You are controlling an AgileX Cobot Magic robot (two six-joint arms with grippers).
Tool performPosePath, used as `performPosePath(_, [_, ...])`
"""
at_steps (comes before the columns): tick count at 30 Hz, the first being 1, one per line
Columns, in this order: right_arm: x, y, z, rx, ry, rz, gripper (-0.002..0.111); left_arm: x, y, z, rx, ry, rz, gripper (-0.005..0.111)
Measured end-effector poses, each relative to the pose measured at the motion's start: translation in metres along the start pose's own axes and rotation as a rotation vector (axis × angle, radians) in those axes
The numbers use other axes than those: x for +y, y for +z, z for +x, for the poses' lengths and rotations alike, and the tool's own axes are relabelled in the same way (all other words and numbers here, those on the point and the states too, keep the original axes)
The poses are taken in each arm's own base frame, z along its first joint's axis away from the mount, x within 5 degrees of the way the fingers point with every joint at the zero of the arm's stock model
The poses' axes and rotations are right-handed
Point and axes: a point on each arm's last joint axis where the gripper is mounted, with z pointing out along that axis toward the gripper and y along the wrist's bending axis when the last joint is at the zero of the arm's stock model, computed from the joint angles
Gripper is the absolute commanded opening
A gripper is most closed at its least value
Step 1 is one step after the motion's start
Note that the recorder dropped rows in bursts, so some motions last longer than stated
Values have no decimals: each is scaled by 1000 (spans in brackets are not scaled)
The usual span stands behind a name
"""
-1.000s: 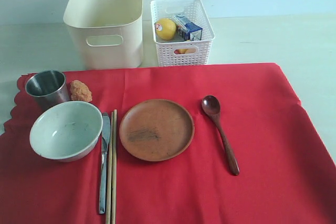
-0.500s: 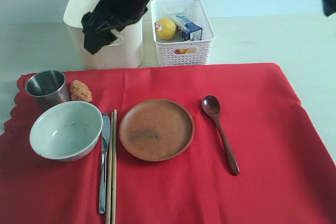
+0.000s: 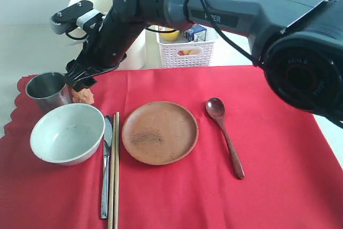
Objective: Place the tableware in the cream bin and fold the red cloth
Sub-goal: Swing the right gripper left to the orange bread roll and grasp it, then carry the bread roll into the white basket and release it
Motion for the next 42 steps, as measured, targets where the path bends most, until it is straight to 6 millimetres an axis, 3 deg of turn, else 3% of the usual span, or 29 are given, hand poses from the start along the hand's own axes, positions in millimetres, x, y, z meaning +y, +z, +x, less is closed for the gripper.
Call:
performPosePath(7, [5,22,5,-8,-11,39,68,0,0,0,0,0,0,0])
performPosePath(26, [-2,33,7,-48,-7,91,65,0,0,0,0,0,0,0])
performPosePath(35, [9,59,20,16,-88,138,63,0,0,0,0,0,0,0])
performPosePath(38, [12,62,21,22,-94,148,54,0,0,0,0,0,0,0])
performPosePath(42, [12,62,21,24,-91,157,25,0,0,0,0,0,0,0])
